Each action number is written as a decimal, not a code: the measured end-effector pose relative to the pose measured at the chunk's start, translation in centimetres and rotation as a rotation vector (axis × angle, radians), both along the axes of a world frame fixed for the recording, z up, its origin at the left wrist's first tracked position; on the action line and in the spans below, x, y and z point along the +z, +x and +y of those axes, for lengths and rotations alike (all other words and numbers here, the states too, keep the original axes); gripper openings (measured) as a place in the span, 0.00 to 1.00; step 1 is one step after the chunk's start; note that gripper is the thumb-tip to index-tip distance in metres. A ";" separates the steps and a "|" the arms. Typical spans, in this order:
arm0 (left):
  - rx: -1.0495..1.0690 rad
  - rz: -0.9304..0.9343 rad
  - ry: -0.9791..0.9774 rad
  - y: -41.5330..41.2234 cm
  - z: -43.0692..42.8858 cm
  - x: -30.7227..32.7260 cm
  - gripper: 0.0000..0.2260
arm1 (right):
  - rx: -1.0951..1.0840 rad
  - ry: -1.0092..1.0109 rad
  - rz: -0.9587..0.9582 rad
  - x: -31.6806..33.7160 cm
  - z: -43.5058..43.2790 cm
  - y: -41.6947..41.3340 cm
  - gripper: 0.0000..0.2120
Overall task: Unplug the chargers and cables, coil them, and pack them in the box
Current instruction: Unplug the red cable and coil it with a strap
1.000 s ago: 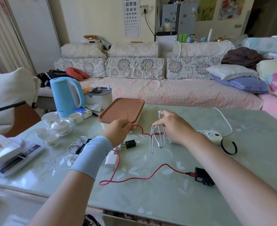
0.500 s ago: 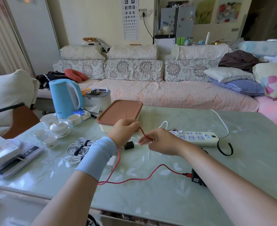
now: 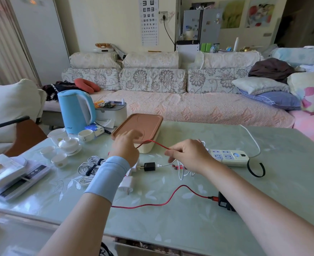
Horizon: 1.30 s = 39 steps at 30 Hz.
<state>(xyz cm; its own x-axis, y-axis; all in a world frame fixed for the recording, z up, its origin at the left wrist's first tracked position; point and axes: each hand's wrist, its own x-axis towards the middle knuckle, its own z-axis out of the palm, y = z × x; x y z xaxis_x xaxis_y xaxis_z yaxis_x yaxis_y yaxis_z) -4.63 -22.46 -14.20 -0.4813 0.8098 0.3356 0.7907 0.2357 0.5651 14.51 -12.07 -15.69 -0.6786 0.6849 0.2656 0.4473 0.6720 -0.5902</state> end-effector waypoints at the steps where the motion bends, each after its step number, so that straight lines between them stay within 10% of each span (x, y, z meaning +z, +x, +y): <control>1: -0.085 -0.048 0.045 0.7 0.1 0.2 0.29 | -0.039 0.122 -0.056 0.2 -0.1 0.0 0.16; 7: -0.233 -0.082 -0.043 4.3 0.4 0.9 0.07 | 0.030 0.059 0.110 0.0 -0.2 0.6 0.13; 15: 0.070 -0.107 0.584 2.9 0.5 2.4 0.23 | -0.073 -0.094 0.241 0.2 1.4 1.9 0.14; 20: 0.051 -0.076 0.250 2.1 1.5 0.8 0.13 | 0.032 -0.421 0.434 0.6 2.1 2.1 0.15; 29: -0.358 -0.263 -0.519 5.4 2.8 -2.5 0.18 | 0.032 -0.345 -0.445 -2.4 1.1 3.7 0.15; 39: -0.551 0.177 -0.891 10.0 5.2 -5.0 0.16 | 0.018 -0.236 -0.827 -5.2 0.4 8.3 0.10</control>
